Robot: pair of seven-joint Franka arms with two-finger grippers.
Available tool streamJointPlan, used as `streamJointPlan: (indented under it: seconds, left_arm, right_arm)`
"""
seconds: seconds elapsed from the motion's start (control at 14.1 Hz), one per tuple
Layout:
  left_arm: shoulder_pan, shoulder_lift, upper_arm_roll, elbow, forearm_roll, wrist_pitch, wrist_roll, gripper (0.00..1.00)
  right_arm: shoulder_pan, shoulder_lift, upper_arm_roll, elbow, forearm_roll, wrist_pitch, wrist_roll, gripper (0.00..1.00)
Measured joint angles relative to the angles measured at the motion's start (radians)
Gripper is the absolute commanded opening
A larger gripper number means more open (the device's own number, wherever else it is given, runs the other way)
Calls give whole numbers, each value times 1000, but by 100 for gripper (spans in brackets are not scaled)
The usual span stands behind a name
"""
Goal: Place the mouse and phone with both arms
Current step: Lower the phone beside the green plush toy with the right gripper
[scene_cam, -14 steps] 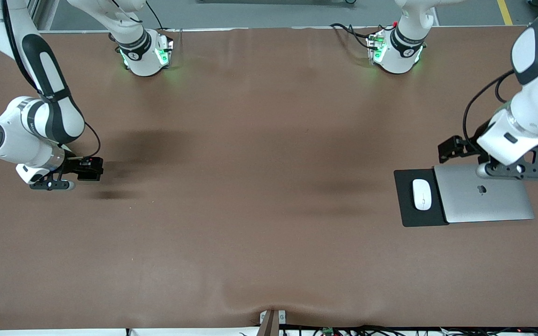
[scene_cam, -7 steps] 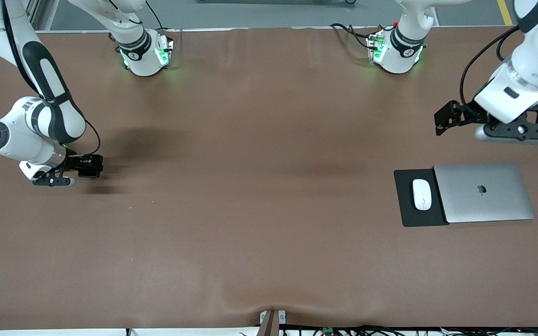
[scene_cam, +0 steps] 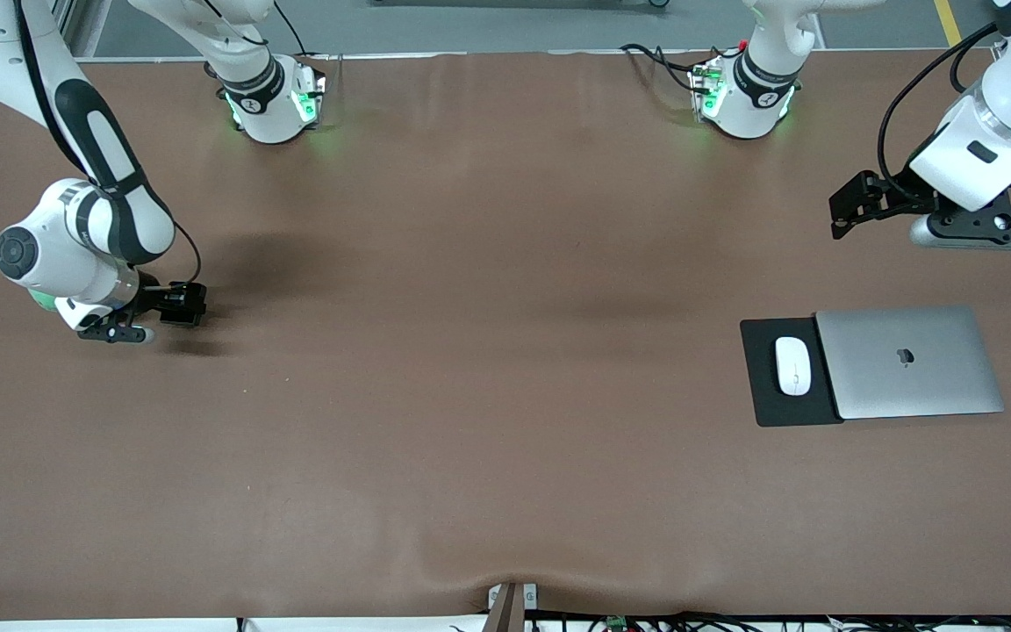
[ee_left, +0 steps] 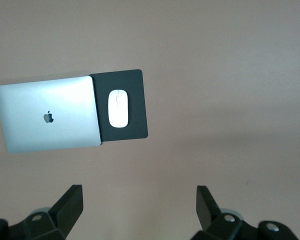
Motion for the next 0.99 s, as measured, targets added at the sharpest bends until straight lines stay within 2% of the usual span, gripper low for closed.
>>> streamJointPlan:
  seconds: [0.28, 0.42, 0.57, 0.64, 0.71, 0.99]
  left_arm:
    - [-32, -2, 59, 0, -22, -2, 37, 100]
    - [-33, -2, 64, 0, -24, -2, 40, 100]
    - [-34, -2, 64, 0, -24, -2, 40, 100]
    - [-34, -2, 64, 2, -27, -2, 40, 100]
    - [-35, -2, 64, 5, -35, -2, 40, 100]
    - [-41, 0, 64, 22, -55, -2, 40, 100]
  right_arm:
    - [4, 0, 3, -7, 0, 10, 17, 45]
    - [4, 0, 3, -35, 0, 66, 19, 50]
    - [4, 1, 3, -71, 0, 123, 20, 62]
    - [4, 1, 3, -80, 0, 130, 21, 83]
    - [4, 1, 3, -82, 0, 131, 24, 100]
    - [4, -4, 3, -77, 0, 109, 26, 100]
